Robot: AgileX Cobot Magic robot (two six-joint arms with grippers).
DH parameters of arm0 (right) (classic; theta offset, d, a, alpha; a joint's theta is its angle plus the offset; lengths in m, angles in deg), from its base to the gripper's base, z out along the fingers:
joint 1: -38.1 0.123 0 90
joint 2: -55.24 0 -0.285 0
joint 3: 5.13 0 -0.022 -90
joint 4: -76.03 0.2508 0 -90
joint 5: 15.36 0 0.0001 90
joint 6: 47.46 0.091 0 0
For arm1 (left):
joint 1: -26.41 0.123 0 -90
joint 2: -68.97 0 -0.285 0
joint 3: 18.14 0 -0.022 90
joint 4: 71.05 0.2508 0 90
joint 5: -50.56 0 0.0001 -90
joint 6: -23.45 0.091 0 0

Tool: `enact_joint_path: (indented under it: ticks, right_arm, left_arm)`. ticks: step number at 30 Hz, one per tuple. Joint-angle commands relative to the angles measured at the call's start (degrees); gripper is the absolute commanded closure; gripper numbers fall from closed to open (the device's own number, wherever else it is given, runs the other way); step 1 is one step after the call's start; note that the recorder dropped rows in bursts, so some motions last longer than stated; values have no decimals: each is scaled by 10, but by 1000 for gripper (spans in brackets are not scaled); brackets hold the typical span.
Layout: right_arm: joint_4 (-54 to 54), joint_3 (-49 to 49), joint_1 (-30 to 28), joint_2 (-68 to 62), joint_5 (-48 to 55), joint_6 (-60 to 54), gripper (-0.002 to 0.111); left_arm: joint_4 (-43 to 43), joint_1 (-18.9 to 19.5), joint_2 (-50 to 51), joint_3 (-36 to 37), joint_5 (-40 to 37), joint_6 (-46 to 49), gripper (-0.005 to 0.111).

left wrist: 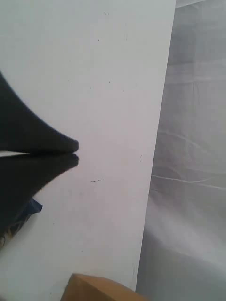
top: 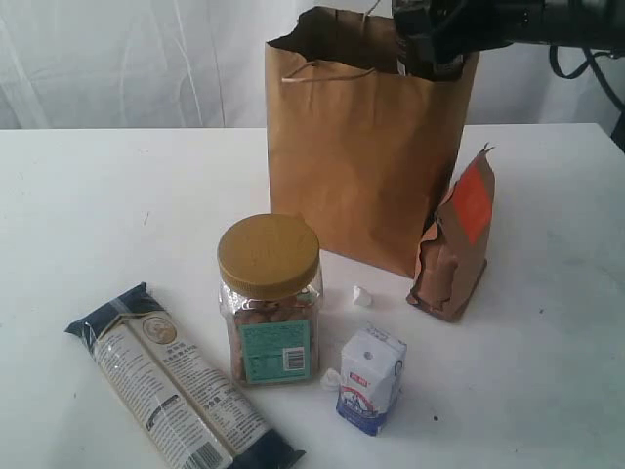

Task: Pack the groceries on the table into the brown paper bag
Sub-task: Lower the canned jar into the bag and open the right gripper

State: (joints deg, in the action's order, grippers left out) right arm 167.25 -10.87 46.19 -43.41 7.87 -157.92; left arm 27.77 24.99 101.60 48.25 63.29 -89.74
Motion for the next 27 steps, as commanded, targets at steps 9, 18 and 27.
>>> enact_joint_path:
  ticks: [9,18,27]
  right_arm:
    - [20,11,-1,10,5,32,42]
    - [20,11,-1,15,1,61,42]
    - [16,11,-1,16,1,106,19]
  left_arm:
    - [11,1,-4,2,23,1,107]
    - [11,1,-4,2,26,1,107]
    - [11,1,-4,2,26,1,107]
